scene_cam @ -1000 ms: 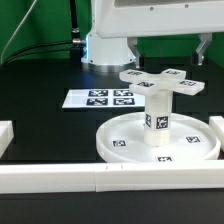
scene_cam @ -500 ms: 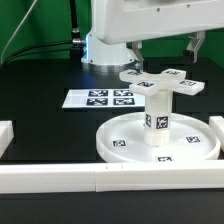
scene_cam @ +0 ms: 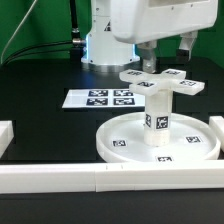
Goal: Assemble round table
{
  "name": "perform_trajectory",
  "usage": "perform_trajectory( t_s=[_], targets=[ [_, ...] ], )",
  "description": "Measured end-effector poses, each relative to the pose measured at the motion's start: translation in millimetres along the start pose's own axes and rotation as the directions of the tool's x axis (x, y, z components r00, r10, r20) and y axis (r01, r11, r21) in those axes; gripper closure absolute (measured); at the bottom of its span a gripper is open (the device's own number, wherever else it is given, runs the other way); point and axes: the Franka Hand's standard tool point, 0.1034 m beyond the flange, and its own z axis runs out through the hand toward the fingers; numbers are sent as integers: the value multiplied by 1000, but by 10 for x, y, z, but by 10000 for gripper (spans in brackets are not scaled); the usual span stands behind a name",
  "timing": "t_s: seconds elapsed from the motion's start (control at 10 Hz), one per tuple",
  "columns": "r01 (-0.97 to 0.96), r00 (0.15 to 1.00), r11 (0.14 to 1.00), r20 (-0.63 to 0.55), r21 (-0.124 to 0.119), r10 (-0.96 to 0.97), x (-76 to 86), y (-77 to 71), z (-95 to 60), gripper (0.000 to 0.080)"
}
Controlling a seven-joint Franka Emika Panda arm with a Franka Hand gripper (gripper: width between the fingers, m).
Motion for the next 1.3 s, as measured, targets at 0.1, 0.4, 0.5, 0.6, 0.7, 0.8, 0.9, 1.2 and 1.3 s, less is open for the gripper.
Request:
perform_trajectory(
  t_s=[0.1, 0.4, 0.5, 0.6, 0.7, 0.8, 0.9, 1.2, 1.3],
  targets=[
    [56, 998, 998, -14, -15, -56, -12, 7, -18, 151],
    [220, 975, 975, -2, -16, -220, -56, 34, 3, 151],
    [274, 962, 962, 0, -16, -274, -63, 40, 5, 151],
    [307, 952, 951, 1, -16, -307, -65, 42, 7, 151],
    [408, 913, 913, 11, -35, -407, -52, 49, 7, 151],
    [489, 872, 871, 20, -52, -489, -38, 29, 15, 151],
    [546, 837, 836, 23, -54, -546, -50, -17, 36, 151],
    [703, 711, 710, 53, -28, -701, -139, -47, 92, 151],
    [732, 681, 681, 55, -22, -730, -155, -56, 107, 151]
  ],
)
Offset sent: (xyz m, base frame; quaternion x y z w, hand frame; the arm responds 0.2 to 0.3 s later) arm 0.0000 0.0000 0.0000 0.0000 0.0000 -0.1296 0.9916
